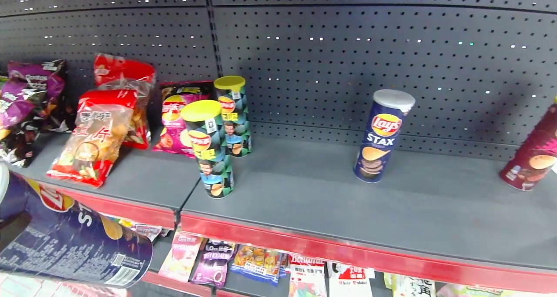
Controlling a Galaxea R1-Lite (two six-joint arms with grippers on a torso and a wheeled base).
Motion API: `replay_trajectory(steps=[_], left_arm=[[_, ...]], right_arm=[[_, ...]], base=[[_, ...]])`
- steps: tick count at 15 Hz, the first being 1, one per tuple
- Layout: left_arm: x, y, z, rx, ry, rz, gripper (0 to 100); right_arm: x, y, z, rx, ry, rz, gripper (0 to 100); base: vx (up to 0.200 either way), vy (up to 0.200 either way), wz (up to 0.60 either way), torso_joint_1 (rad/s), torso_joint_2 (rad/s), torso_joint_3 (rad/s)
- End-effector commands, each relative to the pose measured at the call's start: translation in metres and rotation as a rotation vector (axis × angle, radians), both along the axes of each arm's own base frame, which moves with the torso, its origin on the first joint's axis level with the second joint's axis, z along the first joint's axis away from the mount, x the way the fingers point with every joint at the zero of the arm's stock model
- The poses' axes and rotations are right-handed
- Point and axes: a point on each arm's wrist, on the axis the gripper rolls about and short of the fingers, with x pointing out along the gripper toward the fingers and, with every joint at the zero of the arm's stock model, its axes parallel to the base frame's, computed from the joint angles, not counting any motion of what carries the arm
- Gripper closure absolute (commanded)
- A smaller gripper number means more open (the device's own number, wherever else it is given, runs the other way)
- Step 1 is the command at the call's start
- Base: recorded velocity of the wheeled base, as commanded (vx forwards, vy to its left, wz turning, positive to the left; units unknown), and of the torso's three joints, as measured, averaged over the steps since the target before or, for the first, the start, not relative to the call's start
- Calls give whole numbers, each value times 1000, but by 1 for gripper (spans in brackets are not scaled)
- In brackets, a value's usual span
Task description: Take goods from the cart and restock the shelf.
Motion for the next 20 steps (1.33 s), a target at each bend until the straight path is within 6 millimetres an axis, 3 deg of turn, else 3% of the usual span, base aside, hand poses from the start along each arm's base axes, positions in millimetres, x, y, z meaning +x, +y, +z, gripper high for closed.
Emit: replay_trajectory(steps=[1, 8, 10, 17, 18, 19, 20], left_arm=[[0, 0, -1, -1, 4, 0, 100], [-8, 0, -8, 7, 63, -14, 100], [-22, 1, -22, 16, 151, -77, 100], [-20, -1, -23, 13, 177, -183, 100], [-19, -3, -23, 11, 189, -232, 100], [-19, -3, -25, 9, 200, -253, 100], [-19, -3, -30, 8, 211, -264, 100]], right_arm=[[0, 0, 0, 0, -1, 1, 0], [0, 0, 0, 0, -1, 1, 0], [0, 0, 0, -5, 1, 2, 0], [0, 0, 0, -10, -2, 21, 0], [-4, 3, 33, -6, -70, 132, 0], [5, 3, 80, 28, -44, 159, 0], [15, 3, 105, 41, -19, 185, 0]], base=[[0, 0, 0, 0, 0, 0], [0, 0, 0, 0, 0, 0], [0, 0, 0, 0, 0, 0], [0, 0, 0, 0, 0, 0], [0, 0, 0, 0, 0, 0], [0, 0, 0, 0, 0, 0], [0, 0, 0, 0, 0, 0]])
